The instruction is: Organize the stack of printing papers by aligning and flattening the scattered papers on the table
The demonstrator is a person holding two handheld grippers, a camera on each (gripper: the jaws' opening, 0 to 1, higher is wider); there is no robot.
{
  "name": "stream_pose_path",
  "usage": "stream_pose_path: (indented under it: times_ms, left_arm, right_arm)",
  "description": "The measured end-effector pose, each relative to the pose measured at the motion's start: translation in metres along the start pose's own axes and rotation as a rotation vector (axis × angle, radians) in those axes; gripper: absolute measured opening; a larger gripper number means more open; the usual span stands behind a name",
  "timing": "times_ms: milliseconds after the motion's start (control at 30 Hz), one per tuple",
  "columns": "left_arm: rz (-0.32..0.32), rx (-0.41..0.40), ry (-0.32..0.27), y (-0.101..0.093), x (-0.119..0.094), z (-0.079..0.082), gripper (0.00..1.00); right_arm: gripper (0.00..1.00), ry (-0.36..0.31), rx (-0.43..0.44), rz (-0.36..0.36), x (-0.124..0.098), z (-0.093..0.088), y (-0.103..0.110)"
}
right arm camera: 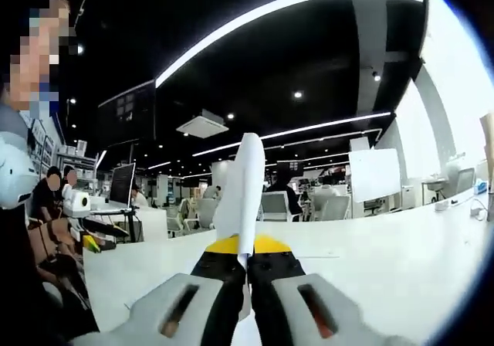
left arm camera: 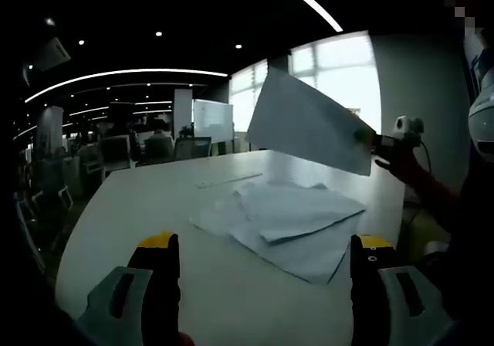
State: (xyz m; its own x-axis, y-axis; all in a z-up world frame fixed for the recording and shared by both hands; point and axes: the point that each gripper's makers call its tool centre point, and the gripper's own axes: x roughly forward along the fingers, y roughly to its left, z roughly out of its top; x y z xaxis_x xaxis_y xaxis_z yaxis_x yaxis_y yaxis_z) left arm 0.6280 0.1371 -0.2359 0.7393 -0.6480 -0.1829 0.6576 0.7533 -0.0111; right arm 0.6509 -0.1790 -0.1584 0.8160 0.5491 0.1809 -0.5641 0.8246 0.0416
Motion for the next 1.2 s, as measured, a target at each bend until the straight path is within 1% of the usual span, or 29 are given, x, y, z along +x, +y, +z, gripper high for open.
stream_pose_path:
  times_ms: [233,600,833,1200]
  left_arm:
    - [-0.004,0.0,0.002,-0.002,0.002,-0.001,0.94]
    - [-0.008,-0.002,0.003,-0.005,0.003,-0.001,0.94]
    - [-0.012,-0.003,-0.001,-0.006,0.004,0.0,0.94]
    - [-0.025,-0.009,-0.007,-0.008,0.006,0.0,0.94]
  right_arm:
    - [0.0,-0.023,0.004,0.014,-0.001,0.008,0.009]
    - [0.0,-0.051,0.024,0.045,-0.001,0.017,0.016]
    - [0.0,-0.08,0.066,0.079,-0.001,0.024,0.022]
    - [0.0,-0.088,0.082,0.105,0.002,0.026,0.028]
